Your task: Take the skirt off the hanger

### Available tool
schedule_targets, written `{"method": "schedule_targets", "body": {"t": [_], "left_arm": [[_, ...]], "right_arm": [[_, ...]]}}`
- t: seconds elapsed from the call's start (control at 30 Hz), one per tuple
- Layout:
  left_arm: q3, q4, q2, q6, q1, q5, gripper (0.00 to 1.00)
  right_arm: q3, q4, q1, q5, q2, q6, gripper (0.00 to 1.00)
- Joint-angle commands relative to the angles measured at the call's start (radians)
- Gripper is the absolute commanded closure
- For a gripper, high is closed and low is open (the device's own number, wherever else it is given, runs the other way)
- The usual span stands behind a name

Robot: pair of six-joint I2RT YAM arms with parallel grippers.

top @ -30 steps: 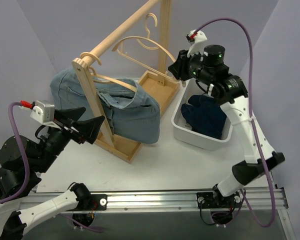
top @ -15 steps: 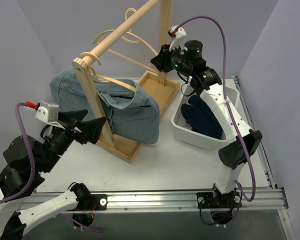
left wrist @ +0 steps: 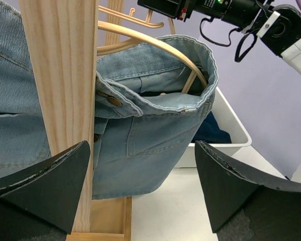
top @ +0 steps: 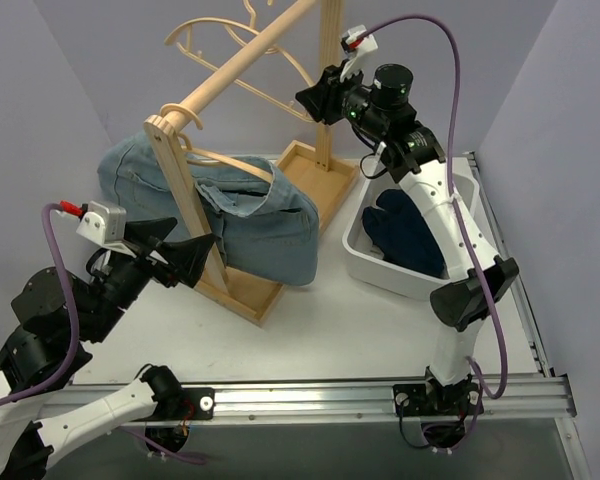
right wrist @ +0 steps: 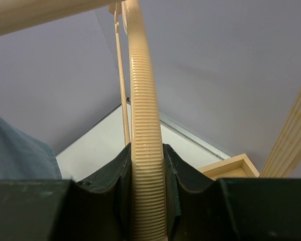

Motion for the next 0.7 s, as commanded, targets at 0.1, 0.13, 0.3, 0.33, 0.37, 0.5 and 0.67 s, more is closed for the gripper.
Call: {"method": "schedule_targets", "body": {"t": [0.1, 0.13, 0.3, 0.33, 0.37, 0.5, 0.67], "left_arm": [[0.058, 0.011, 0.025, 0.044, -0.001, 0.010, 0.06], [0.063, 0.010, 0.029, 0.044, -0.001, 0.013, 0.06], [0.067, 0.007, 0.029, 0.049, -0.001, 0.016, 0.06], [0.070, 0.005, 0.029, 0.049, -0.001, 0.013, 0.06], [0.072, 0.007, 0.032, 0.049, -0.001, 0.013, 0.06], [0.083, 0.005, 0.044, 0.053, -0.001, 0.013, 0.06], [0.096, 0.005, 0.067, 0.044, -0.001, 0.026, 0.06]], "right_arm": [[-0.039, 0.075, -0.023, -0.012, -0.102, -0.002, 1.00], [-0.048, 0.075, -0.026, -0.009, -0.117, -0.004, 1.00], [-0.164, 0.115, -0.040, -0.005, -0.199, 0.001, 1.00], [-0.178, 0.117, -0.046, -0.007, -0.208, 0.001, 1.00], [-0.191, 0.118, -0.050, -0.007, -0.219, 0.001, 1.00], [-0.260, 0.126, -0.063, -0.010, -0.269, 0.001, 1.00], [-0.336, 0.121, -0.076, -0.012, -0.300, -0.001, 1.00]]}}
